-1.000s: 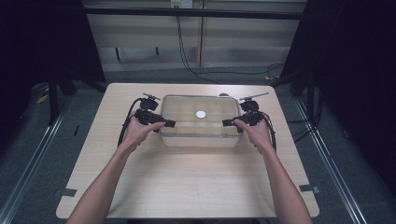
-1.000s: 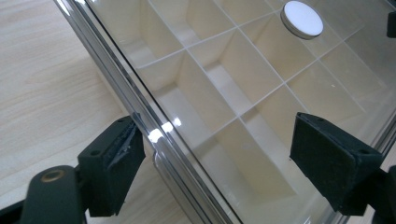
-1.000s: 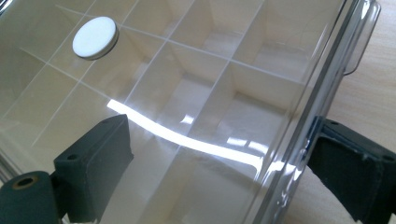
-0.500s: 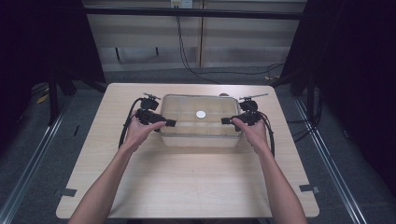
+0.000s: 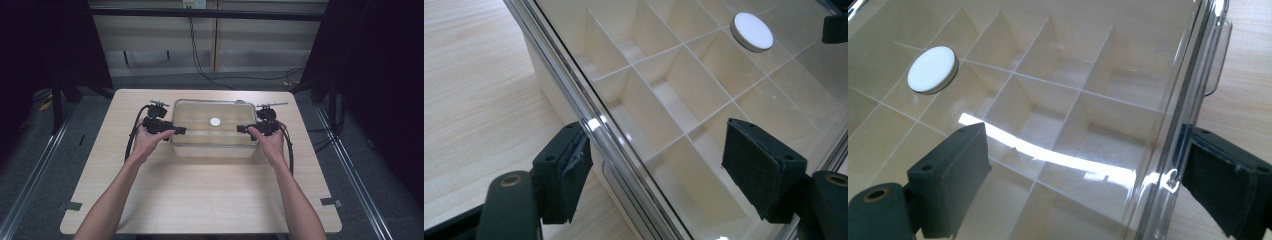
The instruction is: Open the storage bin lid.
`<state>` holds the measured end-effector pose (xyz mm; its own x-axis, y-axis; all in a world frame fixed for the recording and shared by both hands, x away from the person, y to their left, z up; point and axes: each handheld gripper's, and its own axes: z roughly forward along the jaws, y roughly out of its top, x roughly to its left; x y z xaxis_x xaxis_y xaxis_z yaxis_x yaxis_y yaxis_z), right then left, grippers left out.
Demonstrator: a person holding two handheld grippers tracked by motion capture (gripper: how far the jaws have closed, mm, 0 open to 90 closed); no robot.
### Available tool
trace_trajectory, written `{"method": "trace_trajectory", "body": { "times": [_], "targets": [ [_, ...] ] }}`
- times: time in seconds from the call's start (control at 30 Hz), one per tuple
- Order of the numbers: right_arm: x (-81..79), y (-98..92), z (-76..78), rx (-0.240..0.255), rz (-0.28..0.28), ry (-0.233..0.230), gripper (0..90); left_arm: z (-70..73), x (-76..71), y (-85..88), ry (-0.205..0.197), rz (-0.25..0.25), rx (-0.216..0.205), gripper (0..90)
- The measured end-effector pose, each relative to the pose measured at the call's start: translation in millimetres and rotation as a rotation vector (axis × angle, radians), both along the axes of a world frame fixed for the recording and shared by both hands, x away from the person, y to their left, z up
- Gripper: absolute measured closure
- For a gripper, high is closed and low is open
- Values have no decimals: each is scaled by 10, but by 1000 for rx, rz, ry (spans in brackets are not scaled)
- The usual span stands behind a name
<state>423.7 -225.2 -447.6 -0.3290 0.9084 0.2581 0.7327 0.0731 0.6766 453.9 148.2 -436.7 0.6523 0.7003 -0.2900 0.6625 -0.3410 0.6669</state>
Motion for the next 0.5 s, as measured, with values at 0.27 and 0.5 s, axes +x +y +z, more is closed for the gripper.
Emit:
{"method": "trace_trajectory", "body": {
  "times": [0.27,0.5],
  "targets": [
    [-62,-36,104,1,-10,-50,110,44,-14,-25,-28,-11,6,303],
    [-78,-111,130,68,0,-58,126,42,-36,-7,-56,1,-10,329]
  ]
}}
